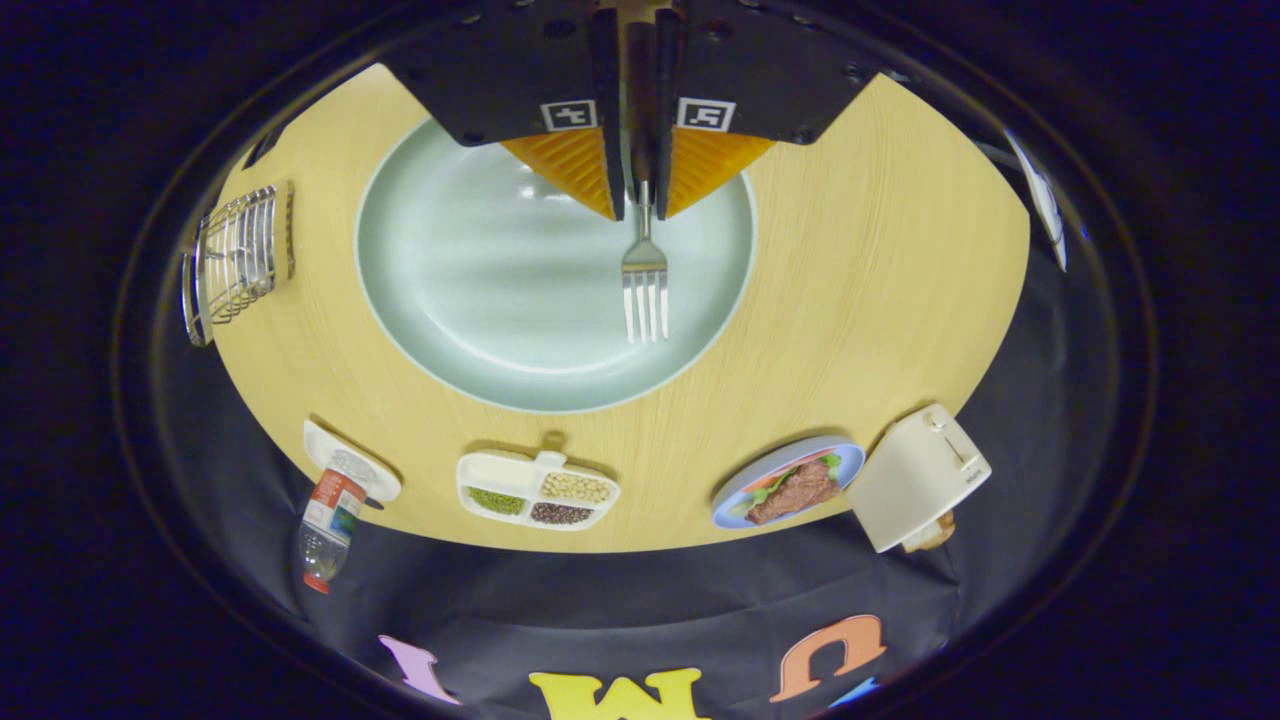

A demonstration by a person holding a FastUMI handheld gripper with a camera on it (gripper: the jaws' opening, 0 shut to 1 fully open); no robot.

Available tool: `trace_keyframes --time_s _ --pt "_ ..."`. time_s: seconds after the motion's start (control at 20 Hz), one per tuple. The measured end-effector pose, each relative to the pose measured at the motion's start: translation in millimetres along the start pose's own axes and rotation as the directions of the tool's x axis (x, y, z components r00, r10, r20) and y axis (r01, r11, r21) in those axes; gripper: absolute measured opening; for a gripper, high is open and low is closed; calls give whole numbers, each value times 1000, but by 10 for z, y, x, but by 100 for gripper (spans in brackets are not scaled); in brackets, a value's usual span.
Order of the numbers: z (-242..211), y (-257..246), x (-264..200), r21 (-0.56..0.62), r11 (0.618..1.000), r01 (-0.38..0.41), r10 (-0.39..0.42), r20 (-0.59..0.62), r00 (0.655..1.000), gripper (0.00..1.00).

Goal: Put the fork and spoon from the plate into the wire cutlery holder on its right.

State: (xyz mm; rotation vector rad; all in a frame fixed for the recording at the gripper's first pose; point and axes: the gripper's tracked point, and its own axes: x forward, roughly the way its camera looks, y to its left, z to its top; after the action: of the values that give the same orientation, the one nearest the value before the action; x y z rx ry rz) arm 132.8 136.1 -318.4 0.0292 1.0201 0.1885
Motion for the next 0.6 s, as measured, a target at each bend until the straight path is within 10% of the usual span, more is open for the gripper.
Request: trace_keyframes --time_s 0.6 --pt "184 -80 -500 -28 1000 -15 17 86 996 1"
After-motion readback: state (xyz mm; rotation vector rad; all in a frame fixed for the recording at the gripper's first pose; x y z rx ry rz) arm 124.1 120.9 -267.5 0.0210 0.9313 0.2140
